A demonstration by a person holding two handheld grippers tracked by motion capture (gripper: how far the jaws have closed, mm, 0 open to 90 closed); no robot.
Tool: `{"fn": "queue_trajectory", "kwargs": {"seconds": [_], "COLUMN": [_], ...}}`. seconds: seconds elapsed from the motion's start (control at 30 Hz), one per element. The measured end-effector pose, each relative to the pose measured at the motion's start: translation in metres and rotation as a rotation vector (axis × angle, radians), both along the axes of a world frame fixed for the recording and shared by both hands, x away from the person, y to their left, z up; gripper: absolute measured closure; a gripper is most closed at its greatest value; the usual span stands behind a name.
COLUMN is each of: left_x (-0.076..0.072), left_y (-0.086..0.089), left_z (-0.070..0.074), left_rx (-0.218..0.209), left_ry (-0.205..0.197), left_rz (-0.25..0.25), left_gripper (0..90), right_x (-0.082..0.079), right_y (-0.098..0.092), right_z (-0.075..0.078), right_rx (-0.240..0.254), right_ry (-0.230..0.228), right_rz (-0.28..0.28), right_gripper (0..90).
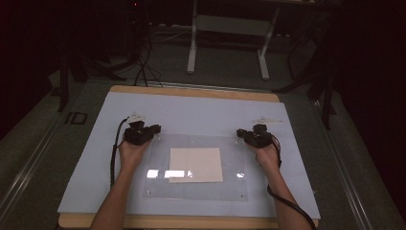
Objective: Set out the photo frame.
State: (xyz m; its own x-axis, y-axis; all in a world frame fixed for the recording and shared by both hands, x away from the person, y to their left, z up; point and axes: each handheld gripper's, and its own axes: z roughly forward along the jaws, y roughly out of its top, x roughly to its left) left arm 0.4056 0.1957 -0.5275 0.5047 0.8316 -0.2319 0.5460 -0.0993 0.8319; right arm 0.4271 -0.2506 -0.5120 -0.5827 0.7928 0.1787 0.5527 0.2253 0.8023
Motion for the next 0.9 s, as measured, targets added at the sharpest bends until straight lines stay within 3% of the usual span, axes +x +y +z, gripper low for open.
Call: {"fn": "queue_trajectory", "kwargs": {"seconds": [0.37,0.57,0.6,0.77,0.9], "left_x": [0.015,0.018,0.022,0.029,0.033], "left_y": [0.003,0.002,0.002,0.001,-0.001], "left_z": [-0.001,-0.001,0.000,-0.001,0.000], "left_rx": [-0.072,-0.088,-0.099,-0.130,-0.116], "left_ry": [0.071,0.088,0.110,0.139,0.157], "left_rz": [0.014,0.023,0.035,0.059,0.078], "left_gripper": [82.7,82.9,83.0,83.5,84.3], "right_x": [0.014,0.018,0.020,0.025,0.030], "right_y": [-0.002,-0.003,-0.002,-0.001,0.001], "right_z": [0.001,0.001,0.002,0.002,0.003], "right_rx": [0.047,0.057,0.059,0.062,0.063], "right_ry": [0.079,0.095,0.104,0.118,0.131], "right_rz": [-0.017,-0.022,-0.027,-0.045,-0.060], "right_gripper": [84.2,84.4,84.7,85.4,85.7]}}
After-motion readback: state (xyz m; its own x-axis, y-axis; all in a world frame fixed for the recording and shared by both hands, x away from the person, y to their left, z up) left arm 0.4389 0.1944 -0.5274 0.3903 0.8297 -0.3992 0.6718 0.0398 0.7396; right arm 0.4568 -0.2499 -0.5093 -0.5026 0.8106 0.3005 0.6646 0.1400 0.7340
